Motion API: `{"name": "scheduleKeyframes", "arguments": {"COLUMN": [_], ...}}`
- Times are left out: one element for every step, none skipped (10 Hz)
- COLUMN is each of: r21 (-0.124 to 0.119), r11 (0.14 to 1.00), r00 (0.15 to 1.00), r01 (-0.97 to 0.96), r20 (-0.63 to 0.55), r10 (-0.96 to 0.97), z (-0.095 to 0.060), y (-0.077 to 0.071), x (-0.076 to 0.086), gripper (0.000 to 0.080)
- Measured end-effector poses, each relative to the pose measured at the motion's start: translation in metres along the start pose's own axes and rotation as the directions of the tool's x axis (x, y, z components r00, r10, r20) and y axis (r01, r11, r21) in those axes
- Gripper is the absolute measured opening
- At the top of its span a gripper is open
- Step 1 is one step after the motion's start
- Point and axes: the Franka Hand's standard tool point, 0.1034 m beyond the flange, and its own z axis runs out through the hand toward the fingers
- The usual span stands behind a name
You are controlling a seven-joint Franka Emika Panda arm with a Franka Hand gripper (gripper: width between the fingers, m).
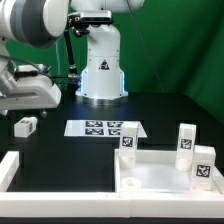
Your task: Assemble square table
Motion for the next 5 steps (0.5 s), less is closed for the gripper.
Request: {"name": "scheduleKeyframes", "arguments": {"r21": [0.008, 0.017, 0.021, 0.011, -0.001], "r11": [1.000, 1.000, 1.000, 0.999, 0.999], "r00": [0.998, 0.993, 0.987, 0.979, 0.982], "r01": [0.001, -0.001, 0.012, 0.038, 0.042], "r20": [0.065, 0.121, 0.161, 0.198, 0.183], "r10": [-0.001, -0.001, -0.015, -0.039, -0.041], "z": [0.002, 0.005, 0.010, 0.020, 0.023], "y": [-0.002, -0.003, 0.001, 0.016, 0.028], "x": [0.002, 0.002, 0.002, 0.001, 0.004], "gripper": [0.0649, 0.0649, 0.0649, 0.0649, 0.0649]}}
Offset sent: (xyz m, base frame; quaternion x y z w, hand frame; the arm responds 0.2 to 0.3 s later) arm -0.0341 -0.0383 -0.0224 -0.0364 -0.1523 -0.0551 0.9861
